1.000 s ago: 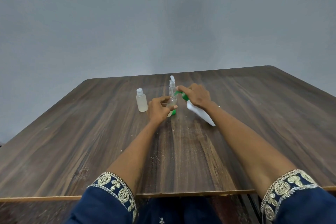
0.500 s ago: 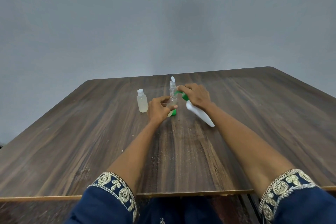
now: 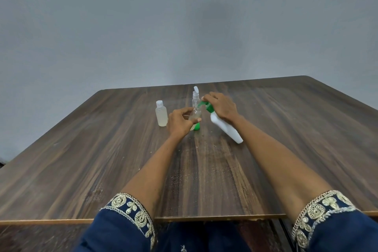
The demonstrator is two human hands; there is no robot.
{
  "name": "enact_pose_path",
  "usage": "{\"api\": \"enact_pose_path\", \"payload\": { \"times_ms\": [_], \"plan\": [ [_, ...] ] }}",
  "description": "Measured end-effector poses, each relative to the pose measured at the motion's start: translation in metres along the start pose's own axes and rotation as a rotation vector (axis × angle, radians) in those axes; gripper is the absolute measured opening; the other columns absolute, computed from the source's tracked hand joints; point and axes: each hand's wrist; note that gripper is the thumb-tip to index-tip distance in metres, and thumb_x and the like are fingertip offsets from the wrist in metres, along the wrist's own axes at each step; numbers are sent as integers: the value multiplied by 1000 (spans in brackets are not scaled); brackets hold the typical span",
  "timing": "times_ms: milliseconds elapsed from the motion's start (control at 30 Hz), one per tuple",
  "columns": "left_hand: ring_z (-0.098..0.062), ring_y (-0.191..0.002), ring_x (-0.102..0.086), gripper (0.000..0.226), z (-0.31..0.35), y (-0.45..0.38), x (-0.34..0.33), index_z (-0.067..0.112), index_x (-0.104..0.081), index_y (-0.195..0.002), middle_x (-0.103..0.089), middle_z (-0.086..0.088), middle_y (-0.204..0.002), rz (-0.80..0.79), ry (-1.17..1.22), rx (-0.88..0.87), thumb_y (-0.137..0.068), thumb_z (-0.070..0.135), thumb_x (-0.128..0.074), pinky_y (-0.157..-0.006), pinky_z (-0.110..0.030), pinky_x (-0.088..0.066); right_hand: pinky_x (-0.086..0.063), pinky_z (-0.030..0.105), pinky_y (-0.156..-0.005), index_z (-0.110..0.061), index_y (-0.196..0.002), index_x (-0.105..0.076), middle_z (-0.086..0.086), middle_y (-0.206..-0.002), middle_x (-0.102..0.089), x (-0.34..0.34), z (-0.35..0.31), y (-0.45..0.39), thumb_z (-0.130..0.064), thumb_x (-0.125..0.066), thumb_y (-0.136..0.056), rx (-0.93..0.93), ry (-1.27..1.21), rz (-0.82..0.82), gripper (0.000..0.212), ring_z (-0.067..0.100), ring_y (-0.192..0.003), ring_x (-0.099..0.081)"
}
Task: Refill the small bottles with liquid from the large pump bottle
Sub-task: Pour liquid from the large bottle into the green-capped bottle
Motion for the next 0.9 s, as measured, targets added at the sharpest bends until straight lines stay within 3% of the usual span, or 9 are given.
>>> {"api": "enact_pose_path", "payload": {
  "times_ms": [200,400,500,600,667,767,900],
  "plan": [
    [-12,-89,-62,49,-2,0,0,14,-68,-112,-70,-5,-106,-1,13,-5,-67,26,-82,-84,-35,-53,-37,35,-70,-14,-80,-55,3,-82,-60,1,1,1,-65,-36,-72,-31,-47,1,55,23,-85,-57],
    [-13,-93,-62,51,-1,1,1,10,-66,-114,-69,-7,-110,-13,9,-5,-67,22,-83,-82,-27,-49,-35,37,-69,-5,-80,-50,11,-81,-56,-1,6,-3,-61,-34,-70,-4,-89,15,59,18,-75,-47],
    [-14,-93,-63,52,-2,1,-1,11,-67,-113,-69,-7,-109,-10,11,-2,-66,23,-83,-84,-31,-51,-35,37,-68,-7,-81,-52,5,-77,-55,-1,6,-4,-61,-31,-70,-1,-52,10,59,19,-76,-49],
    [-15,-93,-64,50,-3,1,-1,12,-67,-112,-70,-7,-108,-2,25,8,-66,23,-83,-85,-33,-52,-35,37,-69,-15,-81,-56,-6,-74,-52,0,6,-2,-69,-24,-69,11,35,-34,64,20,-77,-51],
    [-17,-94,-64,49,-3,0,-1,13,-68,-112,-70,-7,-108,2,24,7,-67,24,-83,-85,-34,-52,-39,39,-72,-20,-70,-47,-2,-76,-60,0,5,0,-76,-30,-72,-3,31,-14,59,22,-78,-55],
    [-17,-95,-64,49,-2,1,-1,12,-67,-113,-69,-7,-110,2,22,10,-68,24,-82,-84,-32,-52,-42,37,-75,-20,-69,-47,0,-79,-68,-1,5,1,-90,-31,-63,-26,21,16,73,17,-77,-60],
    [-16,-95,-64,50,-4,3,1,13,-66,-114,-69,-6,-110,2,4,13,-68,25,-82,-79,-27,-48,-41,37,-72,-21,-72,-47,1,-82,-70,-3,4,-1,-76,-41,-69,-30,41,5,55,20,-79,-60]
  ]
}}
Point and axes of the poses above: each hand's wrist, its own y-axis away from the middle knuckle, its own x-axis out of the back of the hand, z = x × y
